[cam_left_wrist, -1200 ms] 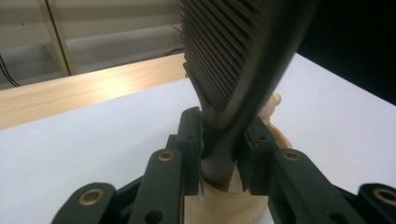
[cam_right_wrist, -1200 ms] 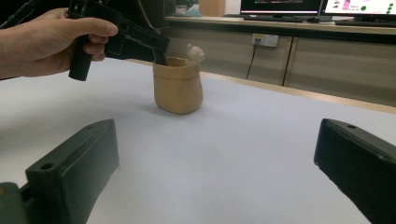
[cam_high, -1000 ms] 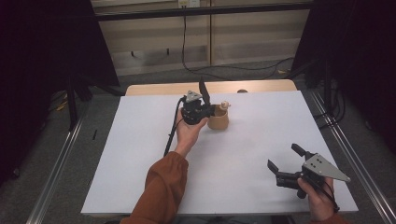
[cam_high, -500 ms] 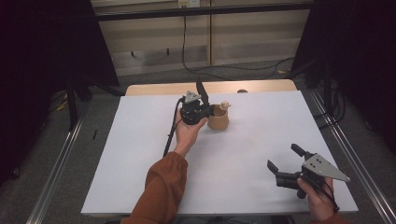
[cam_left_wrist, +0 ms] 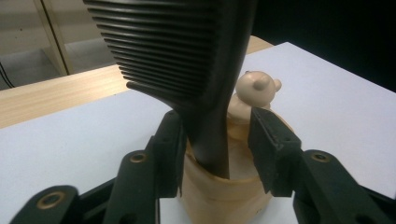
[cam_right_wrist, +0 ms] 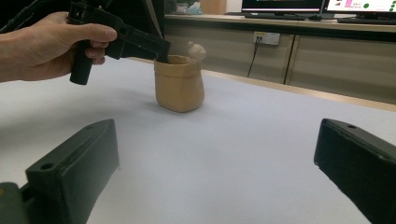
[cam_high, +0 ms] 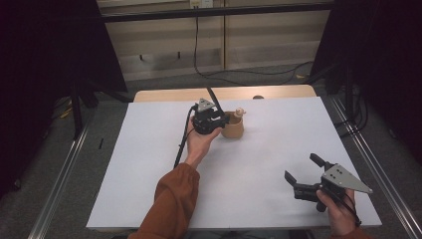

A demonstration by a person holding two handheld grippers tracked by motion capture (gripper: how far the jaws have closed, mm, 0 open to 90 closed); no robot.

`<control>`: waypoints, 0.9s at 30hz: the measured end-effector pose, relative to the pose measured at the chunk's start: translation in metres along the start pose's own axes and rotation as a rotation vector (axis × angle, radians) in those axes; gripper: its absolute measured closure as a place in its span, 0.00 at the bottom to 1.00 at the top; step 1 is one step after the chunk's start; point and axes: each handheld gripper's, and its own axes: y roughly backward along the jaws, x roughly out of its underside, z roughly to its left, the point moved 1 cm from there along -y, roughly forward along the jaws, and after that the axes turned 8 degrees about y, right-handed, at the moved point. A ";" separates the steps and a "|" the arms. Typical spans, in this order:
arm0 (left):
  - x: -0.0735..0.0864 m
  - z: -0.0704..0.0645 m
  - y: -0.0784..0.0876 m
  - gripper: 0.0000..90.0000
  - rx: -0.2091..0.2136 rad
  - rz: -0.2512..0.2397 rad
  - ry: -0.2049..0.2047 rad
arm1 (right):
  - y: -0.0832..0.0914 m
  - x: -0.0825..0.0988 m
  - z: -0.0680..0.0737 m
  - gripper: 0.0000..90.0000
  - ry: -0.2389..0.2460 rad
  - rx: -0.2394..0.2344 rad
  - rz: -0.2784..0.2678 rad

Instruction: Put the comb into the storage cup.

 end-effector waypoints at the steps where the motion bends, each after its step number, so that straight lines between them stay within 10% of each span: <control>1: 0.000 0.000 0.000 0.61 0.001 0.002 0.002 | 0.000 0.000 0.000 0.00 0.000 0.002 -0.001; 27: 0.000 0.005 0.017 0.09 -0.026 -0.063 0.011 | -0.001 0.000 0.000 0.00 0.002 0.002 0.001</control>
